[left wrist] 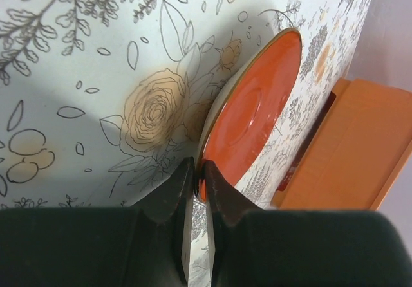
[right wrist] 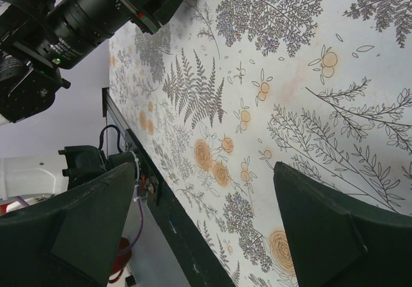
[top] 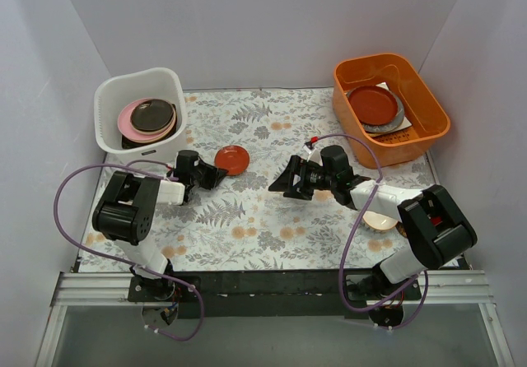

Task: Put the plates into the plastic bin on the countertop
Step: Pick up the plate at the center of the board.

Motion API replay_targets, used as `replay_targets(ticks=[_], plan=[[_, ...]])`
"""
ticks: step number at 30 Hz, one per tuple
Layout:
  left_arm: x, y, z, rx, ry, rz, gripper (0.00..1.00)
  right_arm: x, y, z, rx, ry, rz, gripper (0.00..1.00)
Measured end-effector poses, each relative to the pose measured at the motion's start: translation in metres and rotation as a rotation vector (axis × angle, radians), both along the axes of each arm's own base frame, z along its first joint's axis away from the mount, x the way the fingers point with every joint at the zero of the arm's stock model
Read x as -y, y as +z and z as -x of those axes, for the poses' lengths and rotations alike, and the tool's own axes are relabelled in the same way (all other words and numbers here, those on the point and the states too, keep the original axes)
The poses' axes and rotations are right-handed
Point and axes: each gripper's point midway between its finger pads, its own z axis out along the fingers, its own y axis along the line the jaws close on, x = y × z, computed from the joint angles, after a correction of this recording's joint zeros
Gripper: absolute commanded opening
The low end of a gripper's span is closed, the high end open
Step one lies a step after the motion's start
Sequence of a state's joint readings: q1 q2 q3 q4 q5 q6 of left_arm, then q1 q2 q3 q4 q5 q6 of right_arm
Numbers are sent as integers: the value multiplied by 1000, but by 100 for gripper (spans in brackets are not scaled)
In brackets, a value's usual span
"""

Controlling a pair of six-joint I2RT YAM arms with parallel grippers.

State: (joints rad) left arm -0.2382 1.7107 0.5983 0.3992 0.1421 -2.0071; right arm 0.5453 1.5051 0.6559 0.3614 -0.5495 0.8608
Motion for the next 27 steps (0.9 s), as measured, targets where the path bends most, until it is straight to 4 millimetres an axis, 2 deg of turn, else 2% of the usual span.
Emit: replay_targets(ticks=[5,11,15,20,27], plan=[[4,12,5,33,-47,-70,0,0,0,-1,0,-2,0,96],[13,43,10,89,-132,-162,0,1,2,1,6,-3,-3,97],[16,81,0,173,-159,-194,0,2,3,2,8,-2,-5,98],[18,140,-22,293,-168,-232,0,2,3,2,9,-2,-5,98],[8,195,-45,377,-139,-295,0,4,2,4,12,-5,-4,98]])
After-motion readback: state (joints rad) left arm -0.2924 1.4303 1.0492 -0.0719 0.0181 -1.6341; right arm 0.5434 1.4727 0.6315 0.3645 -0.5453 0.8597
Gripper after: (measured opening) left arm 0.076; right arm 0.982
